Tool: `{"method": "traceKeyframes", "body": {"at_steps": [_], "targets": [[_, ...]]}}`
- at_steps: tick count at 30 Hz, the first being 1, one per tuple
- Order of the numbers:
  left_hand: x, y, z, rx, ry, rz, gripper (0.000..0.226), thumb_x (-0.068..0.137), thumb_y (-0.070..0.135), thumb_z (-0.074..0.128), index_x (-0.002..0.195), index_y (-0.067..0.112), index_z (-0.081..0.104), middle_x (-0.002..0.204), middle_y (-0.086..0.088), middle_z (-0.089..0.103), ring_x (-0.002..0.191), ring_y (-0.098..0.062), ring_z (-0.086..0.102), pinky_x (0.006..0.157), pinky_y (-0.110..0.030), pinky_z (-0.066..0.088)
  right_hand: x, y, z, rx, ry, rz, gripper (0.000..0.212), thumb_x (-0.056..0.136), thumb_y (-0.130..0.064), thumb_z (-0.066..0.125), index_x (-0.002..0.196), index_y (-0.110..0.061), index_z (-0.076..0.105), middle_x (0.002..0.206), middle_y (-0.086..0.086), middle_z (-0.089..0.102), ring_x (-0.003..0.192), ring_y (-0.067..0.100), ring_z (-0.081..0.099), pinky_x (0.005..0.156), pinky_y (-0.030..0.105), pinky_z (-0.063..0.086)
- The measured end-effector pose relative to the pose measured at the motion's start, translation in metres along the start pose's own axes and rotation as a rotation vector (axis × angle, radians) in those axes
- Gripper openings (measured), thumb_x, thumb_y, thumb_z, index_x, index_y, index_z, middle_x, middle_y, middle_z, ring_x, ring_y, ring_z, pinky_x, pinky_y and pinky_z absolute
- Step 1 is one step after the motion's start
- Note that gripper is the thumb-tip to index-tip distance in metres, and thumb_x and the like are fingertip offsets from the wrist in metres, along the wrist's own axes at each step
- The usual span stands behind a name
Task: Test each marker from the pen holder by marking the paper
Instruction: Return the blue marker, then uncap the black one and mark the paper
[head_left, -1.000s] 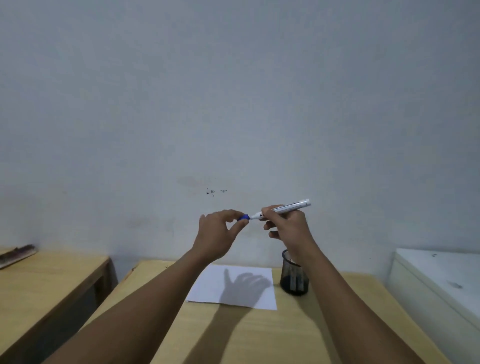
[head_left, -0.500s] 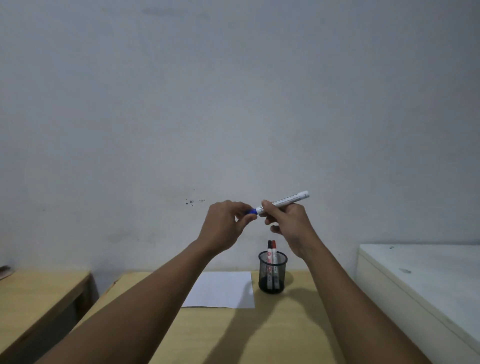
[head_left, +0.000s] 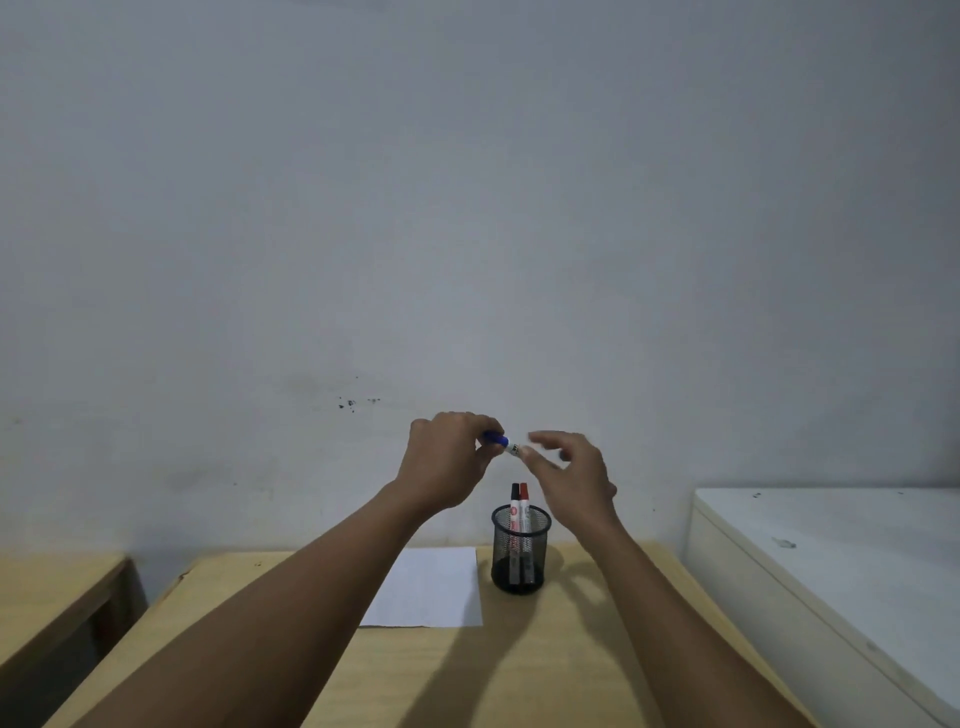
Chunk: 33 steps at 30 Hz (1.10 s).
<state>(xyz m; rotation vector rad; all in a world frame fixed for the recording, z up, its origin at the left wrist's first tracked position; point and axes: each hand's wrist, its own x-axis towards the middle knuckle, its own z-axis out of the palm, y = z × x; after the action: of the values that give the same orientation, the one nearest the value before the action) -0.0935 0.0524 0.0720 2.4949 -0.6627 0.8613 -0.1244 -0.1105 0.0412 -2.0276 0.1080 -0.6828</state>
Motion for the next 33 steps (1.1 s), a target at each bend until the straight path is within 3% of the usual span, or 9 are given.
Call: {"method": "traceKeyframes", "body": {"at_steps": [5,8,11,13,15,18,21,24,33], "targets": [[0.017,-0.005,0.028,-0.156,-0.059,-0.046,0.032,0.095,0.033,0.06,0.126,0.028,0.064,0.109,0.008,0.074,0.095,-0.016,0.066,0.088,-0.044,0.052,0.017,0.015,0.004,-0.196,-0.138,-0.153,0.009,0.093,-0.037,0.072,0.101,-0.036,0.07,0.095,-0.021,0.068,0.091,0.006,0.062,0.095,0.038,0.03],[0.023,-0.005,0.043,-0.314,-0.037,-0.116,0.047,0.093,0.034,0.064,0.139,0.029,0.053,0.111,0.01,0.072,0.086,-0.012,0.066,0.087,-0.038,0.055,0.035,0.031,0.013,-0.076,-0.09,-0.132,0.009,0.092,-0.027,0.075,0.1,-0.027,0.071,0.089,-0.014,0.071,0.082,0.007,0.068,0.093,0.042,0.051],[0.024,-0.019,0.066,-0.293,-0.064,-0.216,0.042,0.091,0.041,0.065,0.131,0.027,0.06,0.106,0.011,0.074,0.087,-0.01,0.068,0.086,-0.038,0.057,0.05,0.044,0.018,-0.005,-0.054,-0.09,0.031,0.094,-0.016,0.073,0.123,-0.019,0.063,0.094,-0.006,0.069,0.083,0.018,0.07,0.081,0.036,0.059],[0.022,-0.031,0.085,-0.249,-0.127,-0.269,0.037,0.09,0.042,0.065,0.122,0.024,0.067,0.103,0.011,0.075,0.09,-0.01,0.068,0.086,-0.037,0.056,0.059,0.056,0.024,-0.04,-0.085,-0.102,0.056,0.095,-0.013,0.07,0.143,-0.03,0.047,0.098,-0.005,0.067,0.083,0.018,0.071,0.079,0.036,0.059],[0.021,-0.04,0.102,-0.233,-0.185,-0.313,0.036,0.09,0.041,0.066,0.12,0.022,0.067,0.104,0.008,0.075,0.093,-0.011,0.068,0.087,-0.035,0.055,0.068,0.07,0.035,-0.105,-0.124,-0.099,0.075,0.095,-0.013,0.07,0.149,-0.047,0.031,0.105,-0.008,0.065,0.085,0.019,0.071,0.083,0.042,0.06],[0.022,-0.048,0.125,-0.253,-0.283,-0.365,0.039,0.09,0.04,0.066,0.123,0.021,0.065,0.112,0.003,0.074,0.098,-0.015,0.068,0.09,-0.036,0.055,0.076,0.09,0.049,-0.22,-0.156,-0.092,0.074,0.095,-0.015,0.07,0.142,-0.056,0.031,0.117,-0.012,0.061,0.097,0.024,0.07,0.094,0.051,0.057],[0.025,-0.051,0.146,-0.279,-0.344,-0.387,0.043,0.091,0.038,0.065,0.13,0.019,0.061,0.12,-0.001,0.071,0.104,-0.018,0.067,0.092,-0.037,0.055,0.081,0.105,0.051,-0.346,-0.237,-0.081,0.059,0.097,-0.019,0.067,0.146,-0.042,0.041,0.12,-0.005,0.067,0.106,0.024,0.067,0.106,0.044,0.041],[0.03,-0.048,0.16,-0.327,-0.37,-0.394,0.046,0.094,0.032,0.062,0.138,0.018,0.055,0.126,-0.005,0.068,0.11,-0.023,0.065,0.093,-0.041,0.055,0.083,0.116,0.053,-0.405,-0.315,-0.063,0.052,0.098,-0.021,0.064,0.144,-0.038,0.046,0.105,-0.007,0.066,0.106,0.02,0.065,0.096,0.037,0.028],[0.034,-0.047,0.176,-0.405,-0.294,-0.442,0.035,0.092,0.031,0.063,0.127,0.024,0.065,0.116,-0.002,0.073,0.101,-0.022,0.069,0.087,-0.048,0.057,0.084,0.127,0.057,-0.405,-0.31,-0.09,0.04,0.104,-0.024,0.051,0.142,-0.037,0.053,0.131,-0.004,0.059,0.112,0.015,0.064,0.103,0.043,0.029]]}}
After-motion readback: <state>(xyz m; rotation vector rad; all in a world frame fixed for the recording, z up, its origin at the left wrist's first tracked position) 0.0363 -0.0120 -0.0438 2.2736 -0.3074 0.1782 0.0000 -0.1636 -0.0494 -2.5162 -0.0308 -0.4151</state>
